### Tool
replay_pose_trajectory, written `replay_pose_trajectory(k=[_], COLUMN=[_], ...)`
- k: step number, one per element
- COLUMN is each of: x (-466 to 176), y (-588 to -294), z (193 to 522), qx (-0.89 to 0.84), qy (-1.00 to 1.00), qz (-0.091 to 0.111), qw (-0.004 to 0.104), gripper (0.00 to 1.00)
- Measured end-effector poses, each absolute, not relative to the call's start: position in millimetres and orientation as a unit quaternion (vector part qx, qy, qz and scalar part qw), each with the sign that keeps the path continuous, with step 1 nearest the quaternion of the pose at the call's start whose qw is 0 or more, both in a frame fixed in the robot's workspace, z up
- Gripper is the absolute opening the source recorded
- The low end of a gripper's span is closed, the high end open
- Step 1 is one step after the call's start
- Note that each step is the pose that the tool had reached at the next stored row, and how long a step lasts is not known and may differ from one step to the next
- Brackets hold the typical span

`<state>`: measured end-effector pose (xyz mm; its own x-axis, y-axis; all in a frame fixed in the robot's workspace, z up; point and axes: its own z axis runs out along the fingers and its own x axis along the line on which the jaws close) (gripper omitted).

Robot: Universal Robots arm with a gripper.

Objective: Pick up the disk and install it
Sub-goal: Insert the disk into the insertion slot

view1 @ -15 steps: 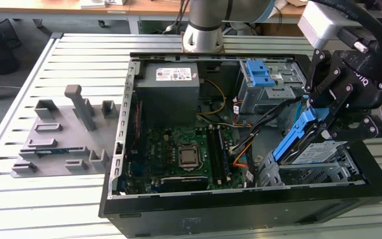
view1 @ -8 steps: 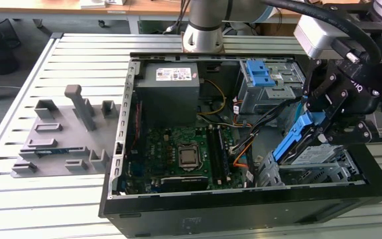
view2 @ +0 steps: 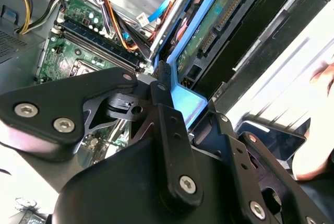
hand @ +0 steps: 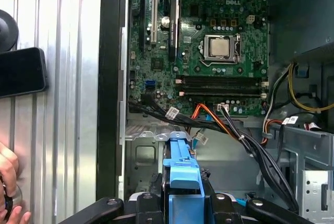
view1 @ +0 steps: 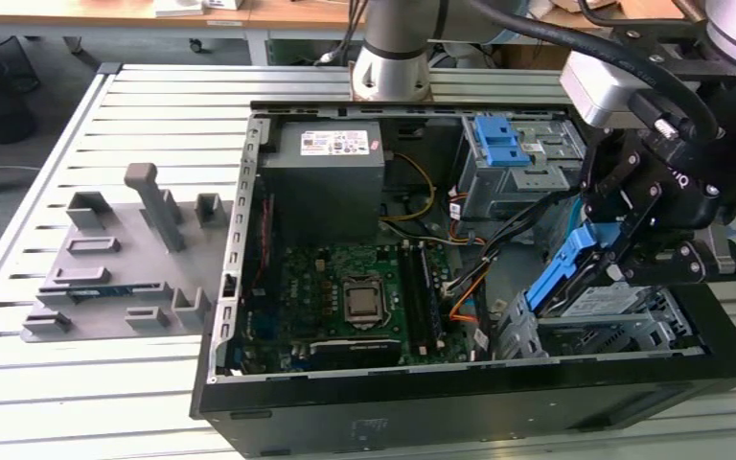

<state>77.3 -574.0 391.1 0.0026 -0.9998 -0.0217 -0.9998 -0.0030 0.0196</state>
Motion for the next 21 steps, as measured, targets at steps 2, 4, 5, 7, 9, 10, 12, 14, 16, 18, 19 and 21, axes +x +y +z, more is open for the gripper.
replay_pose_trajectory(k=[2, 4, 5, 7, 9, 10, 12, 14, 16, 18, 19, 21], x=[77.3, 77.3, 77.3, 77.3, 77.3, 77.3, 77.3, 77.3, 77.3, 77.3, 77.3, 77.3], y=[-574.0, -574.0, -574.0, -574.0, -574.0, -574.0, -574.0, -574.0, -574.0, -574.0, -574.0, -574.0], z=[389.2, 387.2, 386.3, 384.2, 382.2, 381.2, 379.2, 377.2, 375.2, 373.3, 372.4, 370.3], qx=[-0.708, -0.708, -0.708, -0.708, -0.708, -0.708, -0.708, -0.708, -0.708, -0.708, -0.708, -0.708], qy=[0.706, 0.706, 0.706, 0.706, 0.706, 0.706, 0.706, 0.706, 0.706, 0.706, 0.706, 0.706], qz=[0.015, 0.015, 0.015, 0.015, 0.015, 0.015, 0.015, 0.015, 0.015, 0.015, 0.015, 0.015], qw=[0.001, 0.001, 0.001, 0.001, 0.001, 0.001, 0.001, 0.001, 0.001, 0.001, 0.001, 0.001], gripper=[0.36, 0.36, 0.36, 0.36, 0.36, 0.36, 0.36, 0.36, 0.36, 0.36, 0.36, 0.36])
